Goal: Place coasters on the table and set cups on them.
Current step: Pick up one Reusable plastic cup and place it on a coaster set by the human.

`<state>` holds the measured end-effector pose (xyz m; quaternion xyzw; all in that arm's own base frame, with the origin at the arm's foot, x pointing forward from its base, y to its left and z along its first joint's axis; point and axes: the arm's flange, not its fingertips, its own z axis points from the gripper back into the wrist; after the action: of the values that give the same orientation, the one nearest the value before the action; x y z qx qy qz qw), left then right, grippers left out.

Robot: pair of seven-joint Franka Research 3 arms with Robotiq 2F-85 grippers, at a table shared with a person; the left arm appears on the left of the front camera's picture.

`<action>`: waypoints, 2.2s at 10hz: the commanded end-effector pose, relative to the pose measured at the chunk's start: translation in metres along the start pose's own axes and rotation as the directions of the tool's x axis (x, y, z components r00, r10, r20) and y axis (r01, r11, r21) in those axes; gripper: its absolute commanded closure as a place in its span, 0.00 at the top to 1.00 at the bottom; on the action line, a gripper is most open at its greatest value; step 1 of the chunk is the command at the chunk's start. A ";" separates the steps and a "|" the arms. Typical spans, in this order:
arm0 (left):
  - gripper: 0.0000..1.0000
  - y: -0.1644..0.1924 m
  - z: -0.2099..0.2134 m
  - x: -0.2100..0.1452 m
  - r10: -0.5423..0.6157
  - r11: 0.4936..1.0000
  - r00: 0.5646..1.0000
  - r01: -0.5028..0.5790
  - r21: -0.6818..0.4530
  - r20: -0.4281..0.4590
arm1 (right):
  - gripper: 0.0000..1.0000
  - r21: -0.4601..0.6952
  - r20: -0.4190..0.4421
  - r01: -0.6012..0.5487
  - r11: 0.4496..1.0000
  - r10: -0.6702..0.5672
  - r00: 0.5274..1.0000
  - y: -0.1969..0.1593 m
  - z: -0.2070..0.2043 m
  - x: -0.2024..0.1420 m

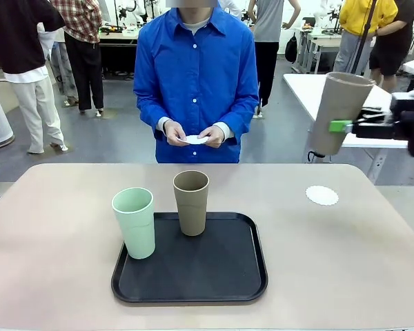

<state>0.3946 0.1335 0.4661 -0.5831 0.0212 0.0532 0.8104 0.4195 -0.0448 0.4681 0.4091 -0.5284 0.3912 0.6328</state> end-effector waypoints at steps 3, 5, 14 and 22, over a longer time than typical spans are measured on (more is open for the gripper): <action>1.00 -0.001 0.002 -0.001 -0.010 1.000 1.000 0.010 -0.007 -0.002 | 0.83 -0.158 -0.052 0.036 0.987 -0.044 0.998 -0.044 0.051 -0.007; 1.00 -0.001 0.002 -0.001 -0.010 1.000 1.000 0.010 -0.007 -0.002 | 0.83 -0.176 -0.071 0.050 0.983 -0.063 0.995 -0.062 0.062 -0.015; 1.00 -0.001 0.002 -0.001 -0.010 1.000 1.000 0.010 -0.007 -0.002 | 0.83 -0.090 -0.170 -0.046 0.995 0.030 0.985 -0.085 0.008 -0.066; 1.00 -0.001 0.002 -0.001 -0.010 1.000 1.000 0.010 -0.007 -0.002 | 0.83 0.142 -0.097 -0.072 0.987 0.087 0.992 -0.153 0.015 -0.120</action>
<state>0.3948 0.1336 0.4661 -0.5831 0.0213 0.0532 0.8104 0.5262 -0.1142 0.3404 0.3983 -0.4885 0.4637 0.6227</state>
